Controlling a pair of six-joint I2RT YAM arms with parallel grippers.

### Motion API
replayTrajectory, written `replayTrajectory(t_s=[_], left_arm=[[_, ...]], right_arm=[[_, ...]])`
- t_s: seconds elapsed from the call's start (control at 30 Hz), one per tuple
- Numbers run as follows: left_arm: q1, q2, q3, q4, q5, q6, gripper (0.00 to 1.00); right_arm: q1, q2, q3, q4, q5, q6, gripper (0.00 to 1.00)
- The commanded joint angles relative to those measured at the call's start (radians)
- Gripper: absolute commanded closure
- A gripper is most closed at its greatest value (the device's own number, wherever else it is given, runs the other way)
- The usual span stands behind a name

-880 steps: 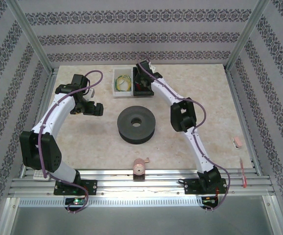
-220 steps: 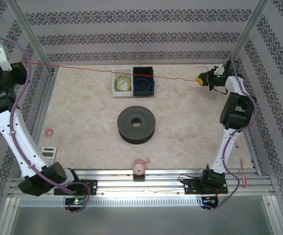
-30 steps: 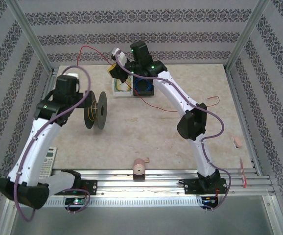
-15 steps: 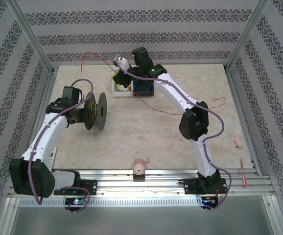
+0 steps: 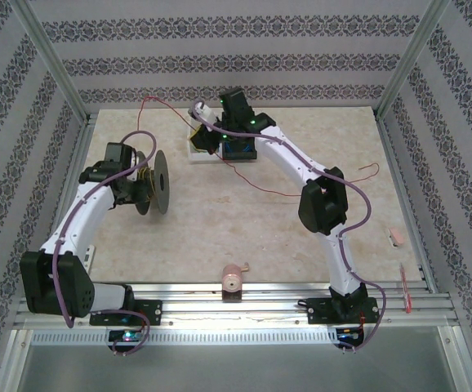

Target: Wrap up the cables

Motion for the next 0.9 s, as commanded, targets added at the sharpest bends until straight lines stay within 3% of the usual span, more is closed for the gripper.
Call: replayTrajectory(t_s=[0.0,0.27,0.87], left_arm=[[0.026,0.006,0.083,-0.006,-0.035,0.066,1.0],[0.062,0.044,0.166,-0.029,-0.032,0.188,1.0],[0.101,0.137,0.221,-0.07,-0.077,0.22,1.0]], right_arm=[[-0.009,0.0,-0.03,-0.009,-0.001,-0.031,1.0],[0.002,0.128,0.063,-0.067,0.045,-0.048,1.0],[0.098,0.316,0.242,-0.15,0.207,-0.101,1.0]])
